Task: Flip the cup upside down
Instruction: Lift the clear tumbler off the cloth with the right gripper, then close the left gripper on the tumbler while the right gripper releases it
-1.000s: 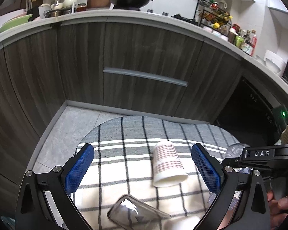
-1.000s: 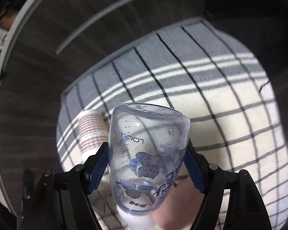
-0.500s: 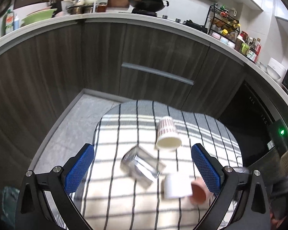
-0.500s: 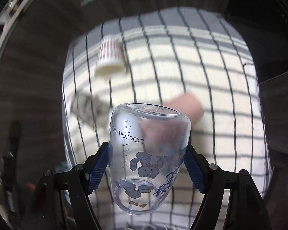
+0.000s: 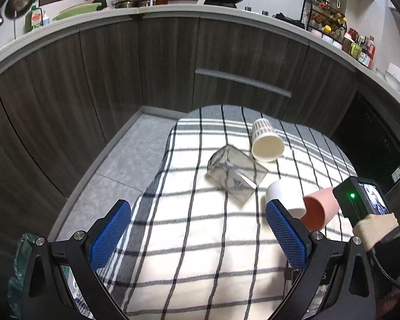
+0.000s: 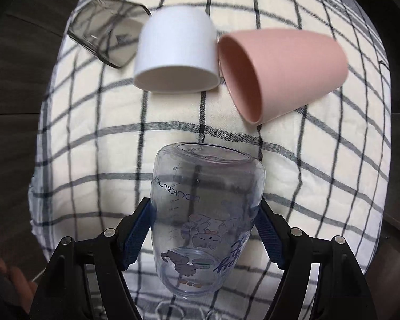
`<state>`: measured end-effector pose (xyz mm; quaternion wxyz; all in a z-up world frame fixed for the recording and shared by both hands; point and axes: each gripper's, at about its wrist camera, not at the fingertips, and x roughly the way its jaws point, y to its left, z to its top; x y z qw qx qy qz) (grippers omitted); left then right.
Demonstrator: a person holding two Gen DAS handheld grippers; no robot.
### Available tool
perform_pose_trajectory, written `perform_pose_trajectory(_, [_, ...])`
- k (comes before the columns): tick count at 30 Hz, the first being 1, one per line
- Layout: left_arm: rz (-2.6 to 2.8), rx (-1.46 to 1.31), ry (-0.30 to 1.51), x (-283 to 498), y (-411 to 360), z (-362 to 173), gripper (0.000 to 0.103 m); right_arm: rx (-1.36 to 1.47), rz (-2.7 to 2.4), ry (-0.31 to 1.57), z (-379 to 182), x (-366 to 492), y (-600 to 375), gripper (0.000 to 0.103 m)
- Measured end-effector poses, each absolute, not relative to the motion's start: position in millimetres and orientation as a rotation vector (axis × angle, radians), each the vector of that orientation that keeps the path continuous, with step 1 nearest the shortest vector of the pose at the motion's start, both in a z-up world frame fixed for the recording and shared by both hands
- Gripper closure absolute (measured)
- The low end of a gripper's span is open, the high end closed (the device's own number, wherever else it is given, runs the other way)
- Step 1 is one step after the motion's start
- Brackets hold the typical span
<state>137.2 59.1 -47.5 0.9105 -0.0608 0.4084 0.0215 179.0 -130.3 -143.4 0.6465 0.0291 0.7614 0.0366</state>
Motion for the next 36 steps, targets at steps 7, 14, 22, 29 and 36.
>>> perform_pose_trajectory(7, [0.031, -0.104, 0.858, 131.2, 51.9, -57.8, 0.000, 0.065, 0.081, 1.735, -158.6, 179.6, -134.8, 0.028])
perform_pose_trajectory(14, [0.026, -0.071, 0.856, 127.1, 44.9, -57.5, 0.000, 0.063, 0.098, 1.710, -156.9, 182.4, -137.4, 0.026])
perform_pose_trajectory(22, [0.022, -0.037, 0.849, 113.0, 34.5, -50.4, 0.000, 0.153, 0.145, 1.631, -129.8, 180.4, -151.8, 0.018])
perform_pose_trajectory(29, [-0.033, -0.013, 0.839, 103.0, 0.7, -41.5, 0.000, 0.191, 0.132, 1.319, -57.9, 142.8, -191.0, 0.018])
perform_pose_trajectory(36, [-0.122, 0.050, 0.890, 97.6, -57.2, -54.5, 0.000, 0.137, -0.028, 0.923, -8.1, 88.8, -237.7, 0.012])
